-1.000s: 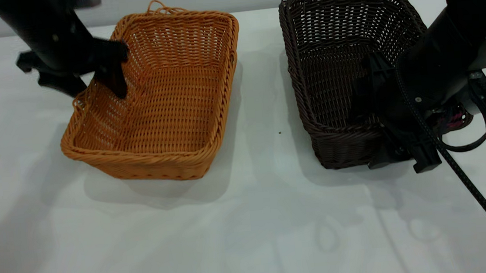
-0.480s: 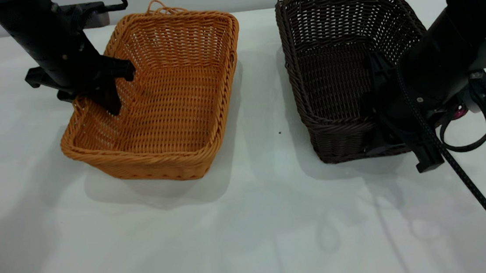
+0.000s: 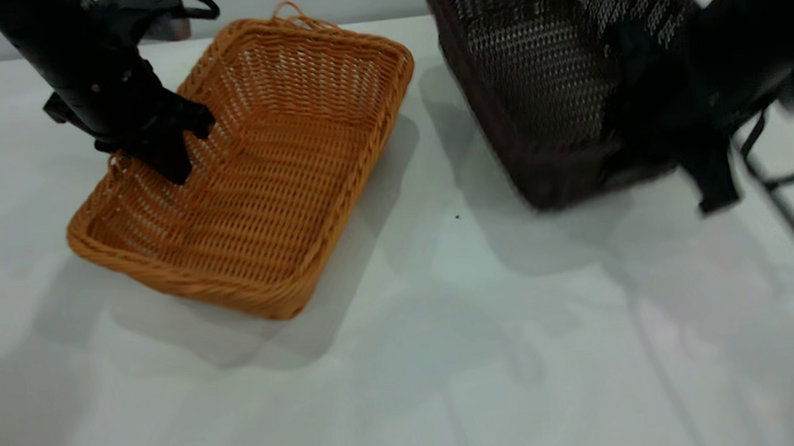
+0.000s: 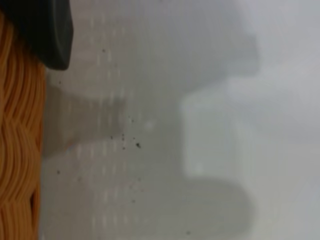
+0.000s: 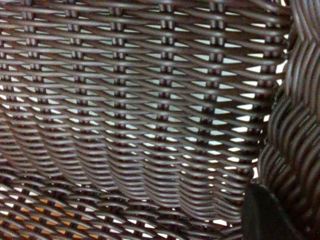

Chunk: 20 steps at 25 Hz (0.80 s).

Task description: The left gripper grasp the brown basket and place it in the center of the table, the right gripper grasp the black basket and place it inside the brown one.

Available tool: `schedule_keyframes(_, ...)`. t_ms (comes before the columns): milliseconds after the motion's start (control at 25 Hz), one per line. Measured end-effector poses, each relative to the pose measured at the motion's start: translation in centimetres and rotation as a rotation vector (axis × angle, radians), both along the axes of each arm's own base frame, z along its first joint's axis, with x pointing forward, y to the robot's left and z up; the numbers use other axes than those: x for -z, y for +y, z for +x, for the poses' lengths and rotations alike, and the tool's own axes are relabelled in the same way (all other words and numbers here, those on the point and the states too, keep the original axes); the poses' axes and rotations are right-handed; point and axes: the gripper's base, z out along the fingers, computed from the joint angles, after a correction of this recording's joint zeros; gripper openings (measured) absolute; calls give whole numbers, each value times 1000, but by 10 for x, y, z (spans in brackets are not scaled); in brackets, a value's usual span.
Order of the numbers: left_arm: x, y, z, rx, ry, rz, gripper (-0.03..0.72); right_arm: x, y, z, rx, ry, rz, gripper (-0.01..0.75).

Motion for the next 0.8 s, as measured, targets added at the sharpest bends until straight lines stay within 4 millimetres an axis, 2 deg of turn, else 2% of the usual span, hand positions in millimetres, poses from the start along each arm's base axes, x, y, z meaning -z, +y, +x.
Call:
schedule_keyframes(120, 0, -4, 0, 157, -28, 32, 76, -22, -19, 21, -115, -115, 8, 91)
schedule_keyframes(240, -1, -19, 0, 389, -99, 78, 76, -46, -35, 42, -244, -217, 82, 91)
schedule_keyframes(360, -3, -42, -1, 645, -190, 134, 76, -63, -46, 55, -386, -268, 148, 90)
schedule_keyframes(560, -1, -89, -12, 1014, -315, 216, 76, -95, -65, 72, -632, -284, 149, 90)
schedule_keyframes(680, 3, -110, -17, 1134, -378, 254, 76, -109, -77, 78, -702, -275, 125, 90)
schedule_keyframes(800, 4, -119, -20, 1168, -399, 263, 76, -116, -82, 80, -736, -272, 110, 90)
